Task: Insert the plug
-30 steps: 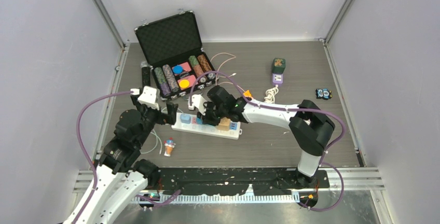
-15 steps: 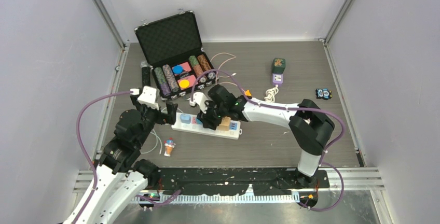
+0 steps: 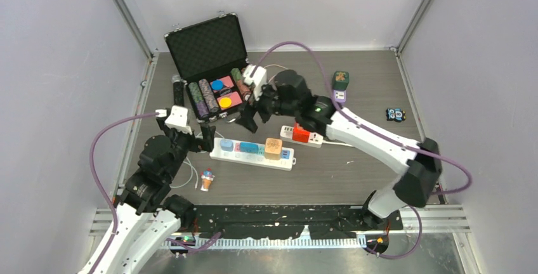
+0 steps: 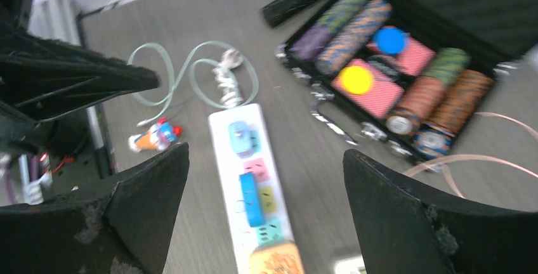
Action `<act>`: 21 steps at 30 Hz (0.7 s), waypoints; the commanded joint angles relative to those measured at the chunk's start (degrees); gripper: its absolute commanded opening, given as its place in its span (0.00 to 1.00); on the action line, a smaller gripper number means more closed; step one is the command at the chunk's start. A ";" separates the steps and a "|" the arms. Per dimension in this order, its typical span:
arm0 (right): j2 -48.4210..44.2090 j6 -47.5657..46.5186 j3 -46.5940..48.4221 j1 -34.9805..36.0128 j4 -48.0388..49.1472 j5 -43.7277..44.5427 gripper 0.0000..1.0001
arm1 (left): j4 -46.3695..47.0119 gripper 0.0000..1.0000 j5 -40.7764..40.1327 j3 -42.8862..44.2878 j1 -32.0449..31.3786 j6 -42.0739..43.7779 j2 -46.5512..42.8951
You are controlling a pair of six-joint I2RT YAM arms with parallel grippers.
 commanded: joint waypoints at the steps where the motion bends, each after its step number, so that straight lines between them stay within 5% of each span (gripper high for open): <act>1: -10.91 5.33 -2.63 -2.26 0.71 14.42 0.95 | 0.21 1.00 -0.97 3.27 -0.02 -2.13 -1.10; 8: -29.67 11.64 -6.77 -3.53 -12.78 51.25 0.95 | -7.85 1.00 -7.18 8.72 -0.02 -14.34 0.70; 14: -46.77 22.80 -10.69 -3.68 -25.97 74.42 0.95 | -19.39 1.00 -12.93 14.95 -0.02 -19.43 1.04; 21: -61.86 23.36 -9.38 -3.67 -26.89 77.18 0.96 | -28.28 1.00 -12.72 20.77 -0.01 -21.06 -1.95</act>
